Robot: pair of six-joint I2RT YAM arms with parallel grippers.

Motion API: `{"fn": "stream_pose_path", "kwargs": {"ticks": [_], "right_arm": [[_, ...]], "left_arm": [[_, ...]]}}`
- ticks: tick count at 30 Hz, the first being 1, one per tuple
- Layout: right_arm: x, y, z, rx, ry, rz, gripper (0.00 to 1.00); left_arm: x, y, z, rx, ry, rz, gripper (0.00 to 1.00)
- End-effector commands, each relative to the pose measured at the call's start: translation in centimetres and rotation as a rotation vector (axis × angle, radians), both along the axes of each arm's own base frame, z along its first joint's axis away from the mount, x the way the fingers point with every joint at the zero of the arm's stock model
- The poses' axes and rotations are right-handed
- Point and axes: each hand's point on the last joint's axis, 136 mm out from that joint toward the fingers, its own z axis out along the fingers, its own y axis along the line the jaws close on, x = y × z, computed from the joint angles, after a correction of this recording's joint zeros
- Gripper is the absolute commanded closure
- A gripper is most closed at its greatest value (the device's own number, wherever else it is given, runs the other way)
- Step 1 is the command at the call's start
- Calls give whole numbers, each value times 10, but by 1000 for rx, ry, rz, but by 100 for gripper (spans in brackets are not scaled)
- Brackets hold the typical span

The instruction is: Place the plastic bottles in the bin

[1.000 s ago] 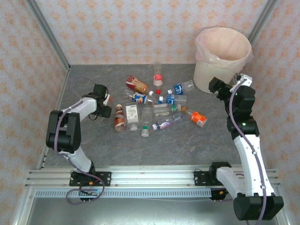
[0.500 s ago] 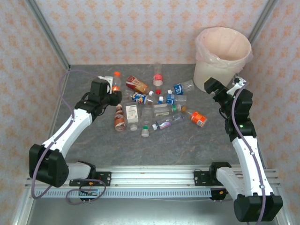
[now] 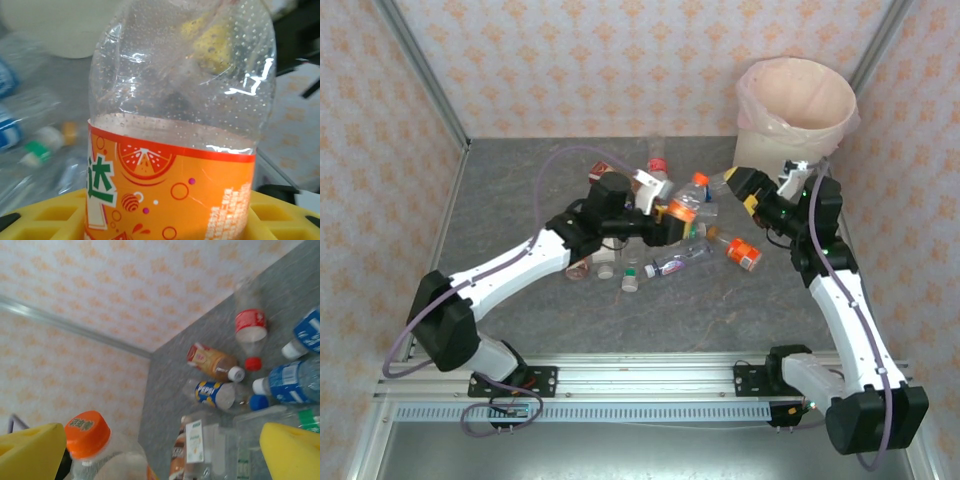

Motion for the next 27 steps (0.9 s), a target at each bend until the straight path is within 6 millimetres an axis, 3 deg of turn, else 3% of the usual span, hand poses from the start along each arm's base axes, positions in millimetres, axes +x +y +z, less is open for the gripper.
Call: {"fn": "stream_pose_path", "kwargs": {"ticks": [1,6,10,18,27], "right_arm": [[-19,22,23,-26,-85,150,0],[-29,36,19,-54,-103,237,0],[-31,40,6,-85,-71,260,5],[-22,30,-15,-130,4,188,37],[-24,29,-9,-137,-24,186,63]], "left_arm": [[-10,-27,23,-50,-28,-99,100],[-14,-48,20,-22,-17,-147,100],[-12,-56,23,-21,-16,-153,100],[-3,-57,25,-24,-32,-113,100],[1,-54,15,13,-22,-89,84]]}}
